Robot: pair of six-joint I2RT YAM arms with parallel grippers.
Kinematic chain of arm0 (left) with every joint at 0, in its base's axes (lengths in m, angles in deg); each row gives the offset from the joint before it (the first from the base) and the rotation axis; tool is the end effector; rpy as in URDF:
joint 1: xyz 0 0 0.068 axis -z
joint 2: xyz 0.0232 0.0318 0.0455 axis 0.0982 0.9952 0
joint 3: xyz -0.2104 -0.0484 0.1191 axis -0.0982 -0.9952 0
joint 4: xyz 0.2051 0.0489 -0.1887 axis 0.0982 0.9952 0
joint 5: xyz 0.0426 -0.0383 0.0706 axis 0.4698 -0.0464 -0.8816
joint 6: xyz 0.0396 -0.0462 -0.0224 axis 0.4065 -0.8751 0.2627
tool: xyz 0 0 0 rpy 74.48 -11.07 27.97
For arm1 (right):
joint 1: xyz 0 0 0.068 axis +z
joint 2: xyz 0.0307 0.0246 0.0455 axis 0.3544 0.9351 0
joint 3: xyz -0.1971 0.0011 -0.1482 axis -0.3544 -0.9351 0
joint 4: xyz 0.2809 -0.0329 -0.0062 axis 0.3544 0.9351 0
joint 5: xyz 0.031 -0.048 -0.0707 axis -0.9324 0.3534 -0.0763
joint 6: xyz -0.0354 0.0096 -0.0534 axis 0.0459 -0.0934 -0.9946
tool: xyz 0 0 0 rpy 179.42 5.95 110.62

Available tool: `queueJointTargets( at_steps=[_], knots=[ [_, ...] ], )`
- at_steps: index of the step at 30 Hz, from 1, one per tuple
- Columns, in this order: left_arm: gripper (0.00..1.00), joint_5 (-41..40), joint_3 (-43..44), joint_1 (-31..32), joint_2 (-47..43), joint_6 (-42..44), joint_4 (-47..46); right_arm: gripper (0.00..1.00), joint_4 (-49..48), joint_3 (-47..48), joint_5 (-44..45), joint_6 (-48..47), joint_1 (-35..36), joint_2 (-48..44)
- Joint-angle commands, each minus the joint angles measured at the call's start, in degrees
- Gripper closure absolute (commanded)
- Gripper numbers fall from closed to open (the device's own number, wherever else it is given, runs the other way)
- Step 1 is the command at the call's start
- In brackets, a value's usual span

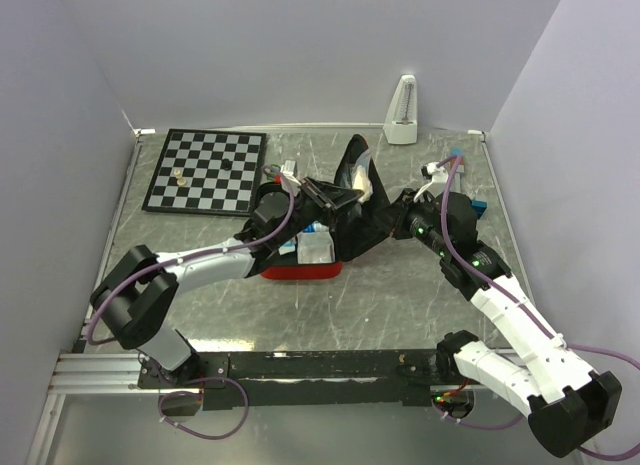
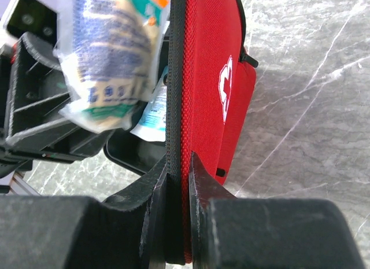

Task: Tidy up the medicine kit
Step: Place the medical item at the medicine box.

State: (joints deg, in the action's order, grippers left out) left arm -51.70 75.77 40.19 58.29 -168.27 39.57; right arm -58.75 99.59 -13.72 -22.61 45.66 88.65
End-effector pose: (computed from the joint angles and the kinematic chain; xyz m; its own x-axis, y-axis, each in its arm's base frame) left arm 0.2649 -0.2784 0.2432 -0.7703 -0.6377 0.0052 0.0634 -0.0847 -0.9944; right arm 0.2296 0.1159 0.3066 -0.4686 0.2560 -0.8455 -0.3967 0.7942 0.4603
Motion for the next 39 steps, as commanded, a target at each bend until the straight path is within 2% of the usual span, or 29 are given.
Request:
queueJointTargets(
  at_steps=[1, 5, 13, 16, 19, 25, 32, 39],
  knots=[
    [0.79, 0.60, 5.54, -0.12, 3.17, -1.16, 2.38, 0.86, 9.02, 0.19, -6.17, 0.46, 1.90, -0.25],
    [0.77, 3.15, 9.05, -0.03, 6.43, -0.80, 4.31, 0.86, 9.11, 0.11, -6.08, 0.46, 1.90, -0.43],
    [0.58, -0.36, 15.73, 0.14, 6.08, 7.01, 29.34, 0.86, 8.94, 0.02, -6.17, 0.46, 1.90, -0.87],
    [0.57, -0.80, 19.25, 0.14, 6.96, 10.18, 36.65, 0.86, 8.93, 0.11, -6.26, 0.54, 1.90, -0.78],
    [0.56, -0.71, 20.13, 0.14, 7.57, 12.02, 38.86, 0.86, 8.50, -0.07, -6.52, 0.72, 1.90, -0.69],
    [0.47, -0.71, 24.52, 0.06, 7.31, 18.44, 44.57, 0.86, 8.23, -0.25, -6.52, 0.81, 1.90, -0.78],
    [0.47, -2.12, 34.01, 0.14, 10.91, 28.98, 59.24, 0.86, 8.50, 0.02, -6.35, 0.63, 1.90, -0.87],
    [0.45, -4.31, 31.21, 0.06, 5.48, 32.42, 59.34, 0.86, 8.41, 0.11, -6.26, 0.63, 1.81, -0.43]
  ],
)
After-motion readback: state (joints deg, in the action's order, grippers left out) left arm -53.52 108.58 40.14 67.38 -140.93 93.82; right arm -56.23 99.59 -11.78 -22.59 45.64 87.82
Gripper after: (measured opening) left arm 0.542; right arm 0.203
